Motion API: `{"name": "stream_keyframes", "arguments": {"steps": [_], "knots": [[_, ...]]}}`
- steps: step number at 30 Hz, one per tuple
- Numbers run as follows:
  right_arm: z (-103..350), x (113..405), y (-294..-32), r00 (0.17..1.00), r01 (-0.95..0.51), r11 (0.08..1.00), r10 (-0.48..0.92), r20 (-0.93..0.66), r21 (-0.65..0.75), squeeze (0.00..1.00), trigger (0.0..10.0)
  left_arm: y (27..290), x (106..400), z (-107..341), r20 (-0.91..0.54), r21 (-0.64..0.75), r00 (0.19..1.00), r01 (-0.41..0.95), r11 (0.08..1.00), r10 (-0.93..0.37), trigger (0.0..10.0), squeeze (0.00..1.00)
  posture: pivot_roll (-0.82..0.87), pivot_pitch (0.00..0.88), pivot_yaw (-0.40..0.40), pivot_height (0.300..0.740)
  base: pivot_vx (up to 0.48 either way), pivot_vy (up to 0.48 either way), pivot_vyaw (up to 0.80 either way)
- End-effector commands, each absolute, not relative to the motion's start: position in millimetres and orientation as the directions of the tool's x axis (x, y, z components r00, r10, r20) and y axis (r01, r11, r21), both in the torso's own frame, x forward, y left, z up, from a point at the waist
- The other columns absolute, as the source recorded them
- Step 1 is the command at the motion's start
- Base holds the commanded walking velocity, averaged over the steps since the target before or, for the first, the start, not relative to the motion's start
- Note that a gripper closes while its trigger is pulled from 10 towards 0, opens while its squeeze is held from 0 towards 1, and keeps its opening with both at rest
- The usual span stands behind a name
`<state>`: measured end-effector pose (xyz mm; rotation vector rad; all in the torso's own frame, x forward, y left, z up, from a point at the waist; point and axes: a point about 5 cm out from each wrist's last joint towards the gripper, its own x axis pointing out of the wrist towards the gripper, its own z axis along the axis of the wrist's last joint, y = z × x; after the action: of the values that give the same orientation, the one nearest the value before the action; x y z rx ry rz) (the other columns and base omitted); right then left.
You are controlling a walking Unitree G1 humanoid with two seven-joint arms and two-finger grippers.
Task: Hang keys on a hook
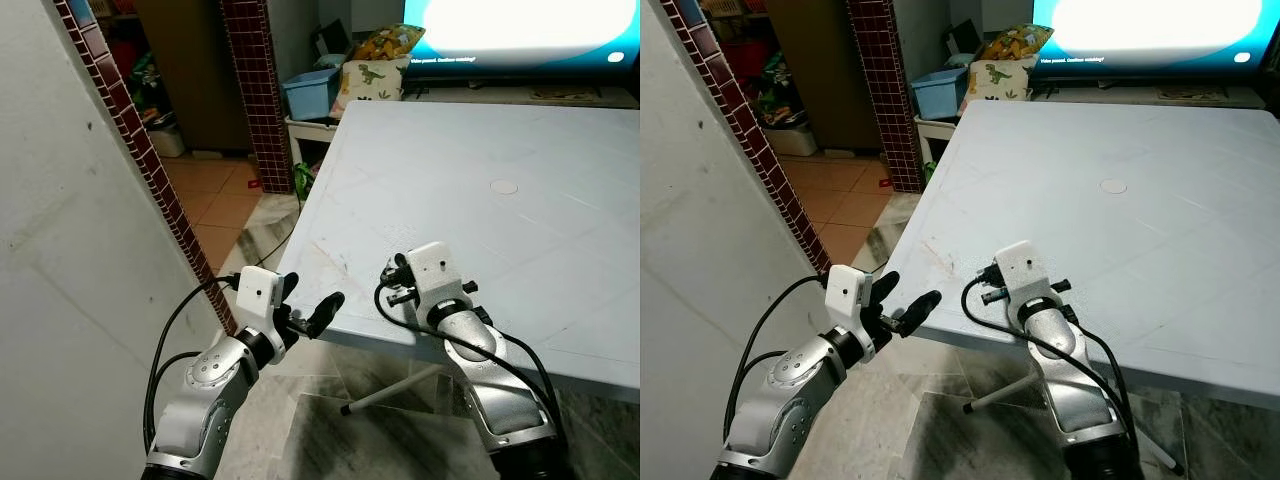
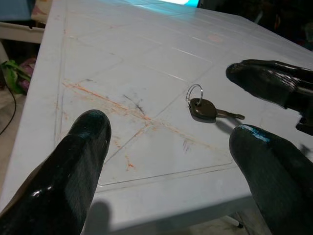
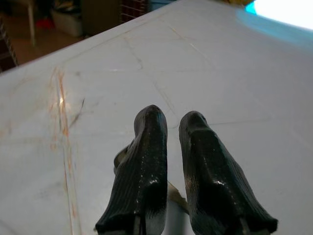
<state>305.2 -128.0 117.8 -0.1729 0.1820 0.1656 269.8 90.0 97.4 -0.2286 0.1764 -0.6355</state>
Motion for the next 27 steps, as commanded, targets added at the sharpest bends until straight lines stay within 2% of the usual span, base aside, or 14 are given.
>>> {"name": "stream_keyframes", "arguments": {"steps": [1, 7, 9, 10, 11, 12, 13, 14, 15, 19, 20, 27], "knots": [[119.3, 308.0, -124.7, 0.969, -0.154, 0.985, 0.135, -0.209, -0.081, 1.00, 10.0, 91.1, 269.1, 96.4, -0.095, -0.249, 0.783, 0.580, 0.776, -0.615, 10.0, 0.00, -0.07, 0.000, 0.114, 0.740, 0.000, 0.000, 0.00], [117.5, 310.2, -114.3, 0.961, -0.158, 0.987, 0.151, -0.233, -0.010, 1.00, 10.0, 88.2, 265.7, 97.7, -0.078, -0.251, 0.761, 0.610, 0.751, -0.644, 10.0, 0.00, -0.07, 0.000, 0.117, 0.740, 0.000, 0.000, 0.00], [117.8, 311.1, -112.0, 0.957, -0.160, 0.987, 0.158, -0.242, 0.011, 0.91, 10.0, 87.9, 265.2, 97.8, -0.076, -0.253, 0.759, 0.613, 0.749, -0.647, 10.0, 0.00, -0.07, 0.000, 0.116, 0.740, 0.000, 0.000, 0.00], [117.5, 311.7, -111.2, 0.956, -0.158, 0.987, 0.159, -0.248, 0.025, 0.81, 10.0, 87.7, 264.9, 98.0, -0.074, -0.254, 0.757, 0.615, 0.746, -0.649, 10.0, 0.00, -0.07, 0.000, 0.116, 0.740, 0.000, 0.000, 0.00], [116.2, 312.6, -110.1, 0.953, -0.152, 0.987, 0.159, -0.259, 0.045, 0.40, 10.0, 87.5, 264.5, 98.0, -0.072, -0.255, 0.755, 0.618, 0.744, -0.652, 10.0, 0.00, -0.07, 0.000, 0.116, 0.740, 0.000, 0.000, 0.00], [115.2, 313.3, -109.5, 0.951, -0.149, 0.987, 0.158, -0.265, 0.054, 0.40, 10.0, 87.4, 264.4, 97.8, -0.072, -0.256, 0.754, 0.618, 0.743, -0.653, 10.0, 0.00, -0.07, 0.000, 0.116, 0.740, 0.000, 0.000, 0.00], [114.7, 314.2, -108.8, 0.951, -0.148, 0.987, 0.157, -0.267, 0.055, 0.05, 10.0, 87.2, 264.2, 97.8, -0.071, -0.256, 0.753, 0.620, 0.741, -0.654, 10.0, 0.00, -0.07, 0.000, 0.116, 0.740, 0.000, 0.000, 0.00], [114.4, 314.8, -108.4, 0.951, -0.148, 0.987, 0.157, -0.268, 0.054, 0.05, 10.0, 87.0, 264.0, 97.8, -0.071, -0.256, 0.752, 0.622, 0.740, -0.656, 10.0, 0.00, -0.07, 0.000, 0.116, 0.740, 0.000, 0.000, 0.00], [113.2, 316.3, -107.0, 0.950, -0.150, 0.987, 0.159, -0.270, 0.054, 0.00, 10.0, 86.4, 263.7, 97.8, -0.069, -0.258, 0.748, 0.626, 0.736, -0.660, 10.0, 0.00, -0.07, 0.000, 0.116, 0.740, 0.000, 0.000, 0.00], [111.4, 318.9, -106.1, 0.948, -0.148, 0.987, 0.159, -0.277, 0.061, 0.00, 10.0, 85.8, 263.2, 98.4, -0.067, -0.258, 0.744, 0.631, 0.732, -0.665, 10.0, 0.00, -0.07, 0.000, 0.117, 0.740, 0.000, 0.000, 0.00], [110.4, 321.1, -105.8, 0.947, -0.146, 0.987, 0.159, -0.280, 0.067, 1.00, 10.0, 85.7, 262.8, 98.6, -0.066, -0.259, 0.742, 0.632, 0.730, -0.667, 10.0, 0.00, -0.06, 0.000, 0.115, 0.740, 0.000, 0.000, 0.00], [109.2, 325.9, -104.8, 0.944, -0.150, 0.986, 0.164, -0.286, 0.071, 1.00, 10.0, 85.4, 260.4, 98.7, -0.063, -0.265, 0.737, 0.637, 0.723, -0.673, 10.0, 0.00, -0.06, 0.000, 0.112, 0.740, 0.000, 0.000, 0.00]]}}
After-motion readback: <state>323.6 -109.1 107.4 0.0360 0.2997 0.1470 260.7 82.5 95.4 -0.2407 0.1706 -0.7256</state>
